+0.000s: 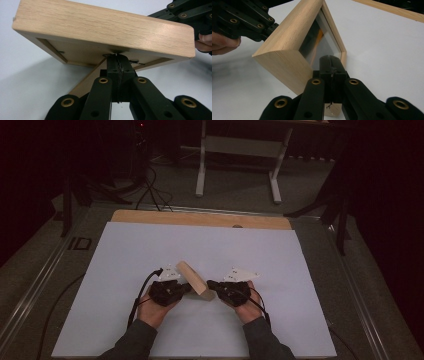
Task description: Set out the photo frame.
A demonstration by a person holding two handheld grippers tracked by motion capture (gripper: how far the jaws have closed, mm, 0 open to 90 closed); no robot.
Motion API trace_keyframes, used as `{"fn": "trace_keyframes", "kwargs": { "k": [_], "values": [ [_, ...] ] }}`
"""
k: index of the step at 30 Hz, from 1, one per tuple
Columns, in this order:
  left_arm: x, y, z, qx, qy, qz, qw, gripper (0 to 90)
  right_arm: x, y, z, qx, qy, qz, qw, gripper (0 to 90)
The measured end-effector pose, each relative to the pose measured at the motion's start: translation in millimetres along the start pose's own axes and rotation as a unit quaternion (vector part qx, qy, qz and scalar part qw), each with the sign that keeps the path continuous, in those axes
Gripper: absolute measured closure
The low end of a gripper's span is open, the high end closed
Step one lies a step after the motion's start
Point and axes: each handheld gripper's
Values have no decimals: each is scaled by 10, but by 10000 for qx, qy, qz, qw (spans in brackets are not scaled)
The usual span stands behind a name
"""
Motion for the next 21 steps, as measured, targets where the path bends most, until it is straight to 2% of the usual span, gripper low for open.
{"fn": "trace_keyframes", "kwargs": {
  "k": [13, 21],
  "values": [
    [-29, 35, -20, -14, -68, 12, 10000, 895, -7, 24, -72, -182, 22, 33, 9998, 897],
    [-64, 47, -32, -16, -123, 31, 9999, 895, -73, 66, -100, -306, -93, 121, 9994, 897]
  ]
}}
Point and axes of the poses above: each handheld gripper's, and its own axes: y roughly forward along the jaws, z roughly out of its top, x roughly to its right, and after that the axes turned 4 degrees about -z, right-handed
